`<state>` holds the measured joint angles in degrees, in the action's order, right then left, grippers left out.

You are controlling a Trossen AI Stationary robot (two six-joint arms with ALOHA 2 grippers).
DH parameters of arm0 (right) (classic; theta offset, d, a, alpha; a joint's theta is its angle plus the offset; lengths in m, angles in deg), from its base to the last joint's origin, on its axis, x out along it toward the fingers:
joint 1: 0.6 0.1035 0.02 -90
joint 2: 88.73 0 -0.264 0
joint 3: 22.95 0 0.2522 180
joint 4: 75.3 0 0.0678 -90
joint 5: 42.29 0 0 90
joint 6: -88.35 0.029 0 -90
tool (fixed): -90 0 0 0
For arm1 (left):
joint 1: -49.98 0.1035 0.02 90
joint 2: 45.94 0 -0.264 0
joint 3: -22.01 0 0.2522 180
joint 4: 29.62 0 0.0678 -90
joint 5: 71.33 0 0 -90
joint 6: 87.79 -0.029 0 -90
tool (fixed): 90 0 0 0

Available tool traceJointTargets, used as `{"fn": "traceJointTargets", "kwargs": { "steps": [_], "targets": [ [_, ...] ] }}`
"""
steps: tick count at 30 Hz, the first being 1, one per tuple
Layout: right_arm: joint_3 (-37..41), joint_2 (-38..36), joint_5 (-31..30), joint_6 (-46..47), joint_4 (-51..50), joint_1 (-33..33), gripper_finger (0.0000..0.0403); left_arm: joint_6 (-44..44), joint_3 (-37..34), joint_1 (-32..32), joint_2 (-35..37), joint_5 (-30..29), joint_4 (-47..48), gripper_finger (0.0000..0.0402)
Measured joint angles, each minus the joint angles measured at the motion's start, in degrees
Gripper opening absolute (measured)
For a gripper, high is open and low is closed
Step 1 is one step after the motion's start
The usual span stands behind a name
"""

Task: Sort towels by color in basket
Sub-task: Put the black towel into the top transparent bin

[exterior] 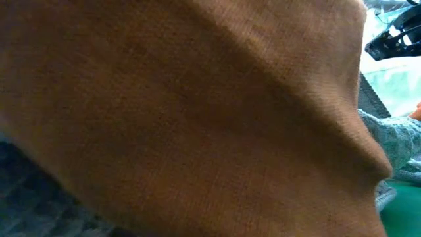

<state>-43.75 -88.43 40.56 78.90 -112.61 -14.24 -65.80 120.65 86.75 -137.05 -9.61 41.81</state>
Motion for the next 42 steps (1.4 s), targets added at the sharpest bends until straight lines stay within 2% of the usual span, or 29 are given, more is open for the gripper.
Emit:
{"fn": "traceJointTargets", "kwargs": {
  "steps": [3,9,15,26,29,32,42],
  "targets": [
    [0.0,0.0,0.0,0.0,0.0,0.0,0.0217,-2.5,0.0,-0.4,0.0,-1.5,-0.9,0.027],
    [0.0,0.0,0.0,0.0,0.0,0.0,0.0217,-8.0,0.0,-0.7,0.0,-3.5,-3.7,0.0274],
    [0.0,0.0,0.0,0.0,0.0,0.0,0.0217,-10.8,0.0,0.2,0.0,-1.6,-8.1,0.0274],
    [0.0,0.0,0.0,0.0,0.0,0.0,0.0217,-10.4,0.0,2.4,-1.8,-0.2,-7.6,0.0271],
    [0.0,0.0,0.0,0.0,0.0,0.0,0.0217,-10.4,0.0,2.8,-1.8,0.4,-7.6,0.0248],
    [0.0,0.0,0.0,0.0,0.0,0.0,0.0217,-10.2,0.0,2.9,-1.8,1.0,-7.0,0.0208],
    [0.0,0.0,0.0,0.0,0.0,0.0,0.0217,-10.7,0.0,2.8,-1.8,2.8,-3.8,0.0027]
  ]
}}
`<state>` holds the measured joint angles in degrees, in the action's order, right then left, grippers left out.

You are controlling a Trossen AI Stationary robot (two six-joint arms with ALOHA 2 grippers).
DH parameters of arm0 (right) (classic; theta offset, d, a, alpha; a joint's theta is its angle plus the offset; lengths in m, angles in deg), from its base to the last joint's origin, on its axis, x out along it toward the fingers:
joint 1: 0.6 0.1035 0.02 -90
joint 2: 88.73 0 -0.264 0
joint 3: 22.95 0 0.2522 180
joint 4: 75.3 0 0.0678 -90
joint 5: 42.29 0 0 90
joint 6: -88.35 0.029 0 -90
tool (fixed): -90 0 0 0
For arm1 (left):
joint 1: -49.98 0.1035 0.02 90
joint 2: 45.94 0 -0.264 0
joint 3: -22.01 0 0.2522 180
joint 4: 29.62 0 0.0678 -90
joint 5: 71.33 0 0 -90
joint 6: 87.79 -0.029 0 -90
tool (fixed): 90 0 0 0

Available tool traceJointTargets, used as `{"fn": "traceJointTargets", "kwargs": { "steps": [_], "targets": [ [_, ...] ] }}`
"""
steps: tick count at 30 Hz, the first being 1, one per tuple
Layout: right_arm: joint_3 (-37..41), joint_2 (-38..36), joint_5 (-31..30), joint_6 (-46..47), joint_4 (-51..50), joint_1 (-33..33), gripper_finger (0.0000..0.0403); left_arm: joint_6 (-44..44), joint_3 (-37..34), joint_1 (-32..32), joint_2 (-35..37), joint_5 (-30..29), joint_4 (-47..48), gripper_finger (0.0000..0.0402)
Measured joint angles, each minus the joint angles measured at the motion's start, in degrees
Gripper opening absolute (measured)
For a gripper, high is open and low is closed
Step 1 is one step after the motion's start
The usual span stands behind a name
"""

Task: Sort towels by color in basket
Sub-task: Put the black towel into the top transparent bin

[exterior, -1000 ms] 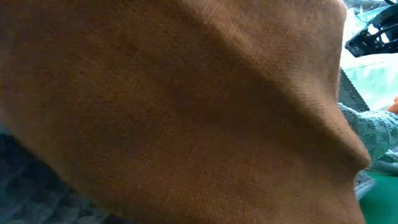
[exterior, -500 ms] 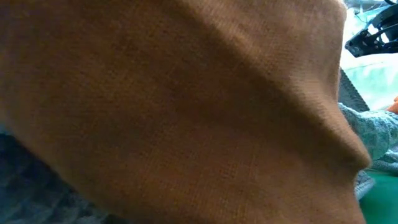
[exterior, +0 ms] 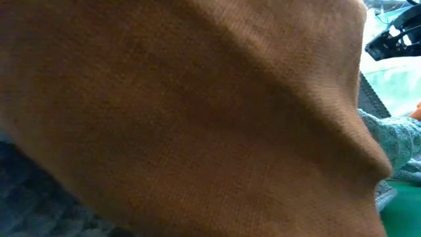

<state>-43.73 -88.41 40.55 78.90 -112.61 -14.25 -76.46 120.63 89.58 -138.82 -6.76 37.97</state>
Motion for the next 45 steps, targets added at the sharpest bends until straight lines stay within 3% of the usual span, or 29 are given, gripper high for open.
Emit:
{"fn": "traceJointTargets", "kwargs": {
  "steps": [2,17,22,31,37,45],
  "targets": [
    [0.0,0.0,0.0,0.0,0.0,0.0,0.0217,0.0,0.0,-0.2,0.0,1.3,0.8,0.0008],
    [0.0,0.0,0.0,0.0,0.0,0.0,0.0217,3.6,0.0,-3.8,0.0,9.4,12.1,0.0001],
    [0.0,0.0,0.0,0.0,0.0,0.0,0.0217,4.5,-1.0,-4.4,0.0,10.0,10.0,0.0001],
    [0.0,0.0,0.0,0.0,0.0,0.0,0.0217,4.3,-13.3,-2.8,0.0,12.7,0.3,0.0001],
    [0.0,0.0,0.0,0.0,0.0,0.0,0.0217,5.1,-14.7,-1.8,0.2,13.0,-2.6,0.0029],
    [0.0,0.0,0.0,0.0,0.0,0.0,0.0217,9.3,-14.2,-1.7,-0.2,13.3,-3.5,0.01]
  ]
}}
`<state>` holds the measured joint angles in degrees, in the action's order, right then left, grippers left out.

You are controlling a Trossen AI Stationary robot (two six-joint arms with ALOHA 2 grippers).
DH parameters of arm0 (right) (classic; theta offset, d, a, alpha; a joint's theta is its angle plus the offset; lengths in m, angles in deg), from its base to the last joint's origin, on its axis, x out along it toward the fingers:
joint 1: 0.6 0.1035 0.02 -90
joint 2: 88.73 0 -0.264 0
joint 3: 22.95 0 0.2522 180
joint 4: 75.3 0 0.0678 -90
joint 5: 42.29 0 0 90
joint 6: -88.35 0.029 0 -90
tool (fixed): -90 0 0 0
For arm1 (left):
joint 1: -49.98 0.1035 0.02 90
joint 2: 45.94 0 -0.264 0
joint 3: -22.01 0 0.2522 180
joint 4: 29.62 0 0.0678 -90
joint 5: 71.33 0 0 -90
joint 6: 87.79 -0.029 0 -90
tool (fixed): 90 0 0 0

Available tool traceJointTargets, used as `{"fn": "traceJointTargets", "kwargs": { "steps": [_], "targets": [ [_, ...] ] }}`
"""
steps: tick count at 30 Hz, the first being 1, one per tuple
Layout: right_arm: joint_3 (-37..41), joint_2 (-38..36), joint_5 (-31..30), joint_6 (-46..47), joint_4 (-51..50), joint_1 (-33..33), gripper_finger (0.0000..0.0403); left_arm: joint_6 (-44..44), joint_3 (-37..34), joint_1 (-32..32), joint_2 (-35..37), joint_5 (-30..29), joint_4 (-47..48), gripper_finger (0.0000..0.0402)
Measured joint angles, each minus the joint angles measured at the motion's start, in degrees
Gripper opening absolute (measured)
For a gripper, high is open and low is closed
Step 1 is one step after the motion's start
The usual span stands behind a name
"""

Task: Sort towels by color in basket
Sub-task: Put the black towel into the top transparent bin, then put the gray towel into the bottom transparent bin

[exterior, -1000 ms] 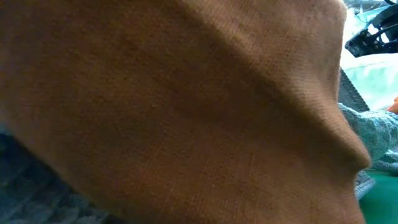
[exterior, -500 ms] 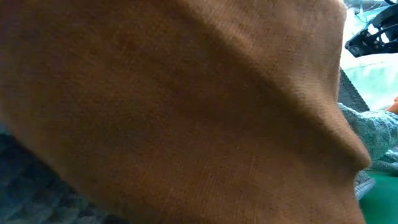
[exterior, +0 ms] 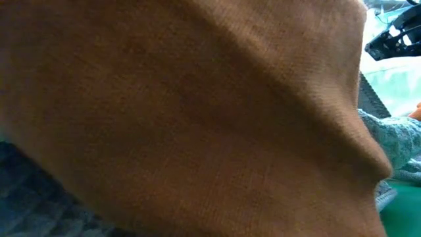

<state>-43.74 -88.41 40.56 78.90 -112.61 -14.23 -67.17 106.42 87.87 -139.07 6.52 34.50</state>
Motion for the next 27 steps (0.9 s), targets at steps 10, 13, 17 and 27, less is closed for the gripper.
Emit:
{"fn": "traceJointTargets", "kwargs": {
  "steps": [10,13,17,27],
  "targets": [
    [0.0,0.0,0.0,0.0,0.0,0.0,0.0217,0.3,8.2,-1.5,0.4,0.9,8.7,0.018],
    [0.0,0.0,0.0,0.0,0.0,0.0,0.0217,0.3,11.3,-2.3,0.6,0.9,11.7,0.0189],
    [0.0,0.0,0.0,0.0,0.0,0.0,0.0217,0.2,15.7,-3.6,0.6,0.3,16.0,0.019],
    [0.0,0.0,0.0,0.0,0.0,0.0,0.0217,0.9,25.1,-9.5,0.6,-2.9,23.2,0.019]
  ]
}}
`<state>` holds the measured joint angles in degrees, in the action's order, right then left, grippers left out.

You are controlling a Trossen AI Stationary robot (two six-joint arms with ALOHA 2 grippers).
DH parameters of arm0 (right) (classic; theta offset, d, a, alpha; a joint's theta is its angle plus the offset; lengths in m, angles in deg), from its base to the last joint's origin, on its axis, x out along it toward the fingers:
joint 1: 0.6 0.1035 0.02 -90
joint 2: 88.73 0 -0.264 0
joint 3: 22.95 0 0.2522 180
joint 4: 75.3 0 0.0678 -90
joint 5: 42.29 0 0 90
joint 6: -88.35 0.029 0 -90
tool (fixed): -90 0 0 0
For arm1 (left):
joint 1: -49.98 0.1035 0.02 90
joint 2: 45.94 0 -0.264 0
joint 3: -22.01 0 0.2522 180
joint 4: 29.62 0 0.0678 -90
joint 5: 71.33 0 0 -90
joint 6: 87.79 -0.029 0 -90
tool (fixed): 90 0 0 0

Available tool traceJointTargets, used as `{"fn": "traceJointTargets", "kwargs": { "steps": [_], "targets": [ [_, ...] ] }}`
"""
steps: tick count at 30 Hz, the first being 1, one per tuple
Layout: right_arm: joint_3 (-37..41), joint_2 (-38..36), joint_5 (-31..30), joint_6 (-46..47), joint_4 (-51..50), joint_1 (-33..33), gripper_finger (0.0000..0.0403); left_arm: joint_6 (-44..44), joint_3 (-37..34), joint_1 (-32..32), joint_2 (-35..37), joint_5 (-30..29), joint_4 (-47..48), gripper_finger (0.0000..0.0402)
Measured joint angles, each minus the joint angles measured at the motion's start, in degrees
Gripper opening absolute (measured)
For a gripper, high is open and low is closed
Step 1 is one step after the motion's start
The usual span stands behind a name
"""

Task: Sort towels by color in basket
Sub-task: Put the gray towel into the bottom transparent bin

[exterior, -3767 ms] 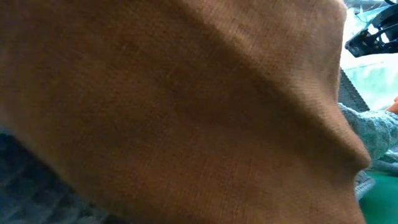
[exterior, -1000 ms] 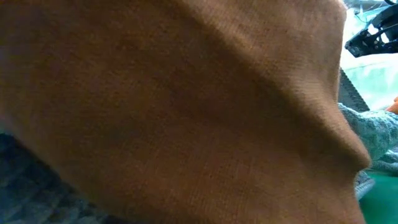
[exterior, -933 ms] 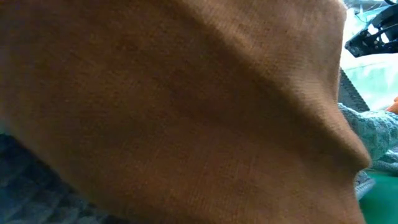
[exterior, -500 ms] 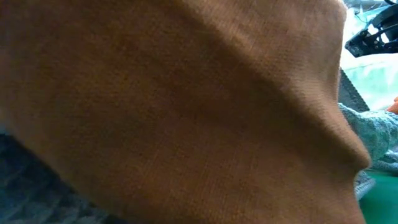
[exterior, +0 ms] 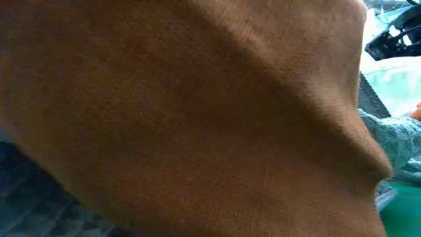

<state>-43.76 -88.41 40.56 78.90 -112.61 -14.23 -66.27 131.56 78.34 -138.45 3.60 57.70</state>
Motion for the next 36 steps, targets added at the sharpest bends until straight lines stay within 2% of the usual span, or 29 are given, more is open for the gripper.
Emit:
{"fn": "traceJointTargets", "kwargs": {
  "steps": [9,17,25,30,36],
  "targets": [
    [0.0,0.0,0.0,0.0,0.0,0.0,0.0217,1.4,1.0,-9.9,0.1,0.0,-0.1,0.019],
    [0.0,0.0,0.0,0.0,0.0,0.0,0.0217,3.2,1.0,-20.2,0.1,0.1,-6.0,0.019],
    [0.0,0.0,0.0,0.0,0.0,0.0,0.0217,4.3,0.3,-32.5,0.1,1.9,-15.3,0.019],
    [0.0,0.0,0.0,0.0,0.0,0.0,0.0217,4.3,-1.9,-39.9,-0.4,4.7,-25.2,0.019],
    [0.0,0.0,0.0,0.0,0.0,0.0,0.0217,4.1,-3.1,-48.2,-4.7,5.0,-31.4,0.019]
  ]
}}
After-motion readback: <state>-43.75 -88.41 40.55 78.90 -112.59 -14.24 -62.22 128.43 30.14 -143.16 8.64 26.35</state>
